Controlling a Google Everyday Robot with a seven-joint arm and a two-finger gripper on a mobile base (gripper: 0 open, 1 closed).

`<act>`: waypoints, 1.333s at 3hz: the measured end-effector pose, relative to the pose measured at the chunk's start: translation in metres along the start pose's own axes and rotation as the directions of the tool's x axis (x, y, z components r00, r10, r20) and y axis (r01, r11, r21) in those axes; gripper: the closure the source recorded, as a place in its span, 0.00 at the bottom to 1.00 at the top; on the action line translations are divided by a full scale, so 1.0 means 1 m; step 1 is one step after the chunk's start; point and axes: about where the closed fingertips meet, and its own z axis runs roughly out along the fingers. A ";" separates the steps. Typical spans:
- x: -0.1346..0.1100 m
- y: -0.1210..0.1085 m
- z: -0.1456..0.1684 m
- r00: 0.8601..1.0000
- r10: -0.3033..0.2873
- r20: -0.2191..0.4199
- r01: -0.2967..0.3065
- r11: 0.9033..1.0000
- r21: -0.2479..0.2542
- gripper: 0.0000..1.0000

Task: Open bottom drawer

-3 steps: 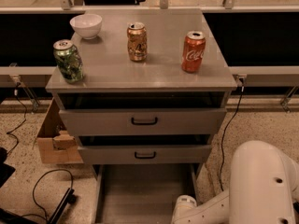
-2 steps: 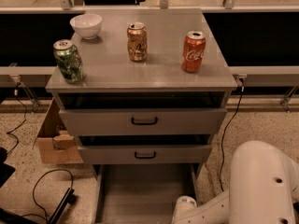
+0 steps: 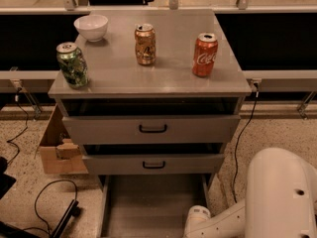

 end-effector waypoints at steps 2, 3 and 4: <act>0.033 0.053 -0.104 0.986 -0.103 -0.132 0.098 0.994 -0.046 0.00; 0.057 0.092 -0.162 0.962 -0.201 -0.184 0.188 0.979 -0.084 0.00; 0.080 0.117 -0.217 0.973 -0.158 -0.167 0.149 0.987 -0.064 0.00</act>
Offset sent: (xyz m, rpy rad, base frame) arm 0.0210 -0.0577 0.3243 -0.2254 -0.0414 0.1930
